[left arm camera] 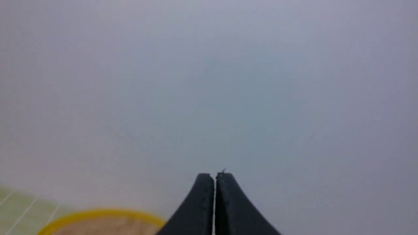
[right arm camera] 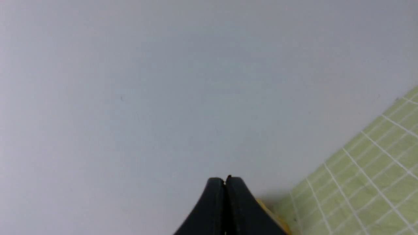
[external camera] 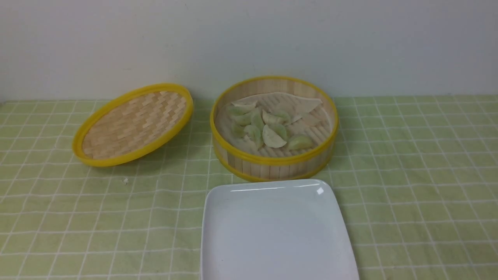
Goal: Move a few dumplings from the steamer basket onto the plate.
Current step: Use the left arm to grab a dumpling from the steamer
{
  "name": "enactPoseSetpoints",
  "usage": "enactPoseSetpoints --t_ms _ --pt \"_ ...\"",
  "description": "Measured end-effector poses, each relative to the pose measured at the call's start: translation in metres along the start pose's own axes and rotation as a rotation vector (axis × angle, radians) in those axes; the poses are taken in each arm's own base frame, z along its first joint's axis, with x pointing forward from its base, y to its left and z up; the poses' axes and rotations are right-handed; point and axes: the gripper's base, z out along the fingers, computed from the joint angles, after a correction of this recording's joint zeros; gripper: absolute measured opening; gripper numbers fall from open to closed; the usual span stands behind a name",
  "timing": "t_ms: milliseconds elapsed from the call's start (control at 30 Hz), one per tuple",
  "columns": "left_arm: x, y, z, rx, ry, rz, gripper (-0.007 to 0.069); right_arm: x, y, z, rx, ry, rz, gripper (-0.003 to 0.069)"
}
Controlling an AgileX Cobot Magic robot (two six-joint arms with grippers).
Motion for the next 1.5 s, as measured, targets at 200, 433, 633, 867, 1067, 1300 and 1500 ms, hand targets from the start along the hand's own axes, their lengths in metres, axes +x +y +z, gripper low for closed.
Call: enactPoseSetpoints --t_ms 200,433,633,867,1067,1300,1500 --pt "-0.008 -0.021 0.064 -0.176 0.775 0.198 -0.0006 -0.013 0.002 -0.001 -0.024 -0.139 0.105 -0.0015" --pt "0.046 -0.010 0.134 -0.177 1.234 0.257 -0.0006 -0.015 0.002 -0.001 -0.031 -0.167 0.116 -0.0015" --pt "0.079 -0.009 0.182 -0.105 1.337 0.274 -0.0006 -0.021 0.030 0.000 -0.081 -0.001 0.135 -0.0015" --pt "0.094 -0.048 0.252 0.033 1.296 0.375 -0.0006 -0.048 0.103 0.028 0.022 0.553 -0.345 -0.0015" --pt "0.115 -0.075 0.308 0.140 1.259 0.477 -0.0006 -0.047 0.117 0.073 0.131 0.949 -0.611 -0.0015" --pt "0.170 -0.082 0.362 0.179 1.211 0.640 0.0087 -0.034 0.116 0.104 0.156 1.095 -0.591 -0.0015" --pt "0.220 -0.069 0.394 0.151 1.147 0.719 0.0302 -0.031 0.114 0.108 0.163 1.118 -0.581 -0.0015"
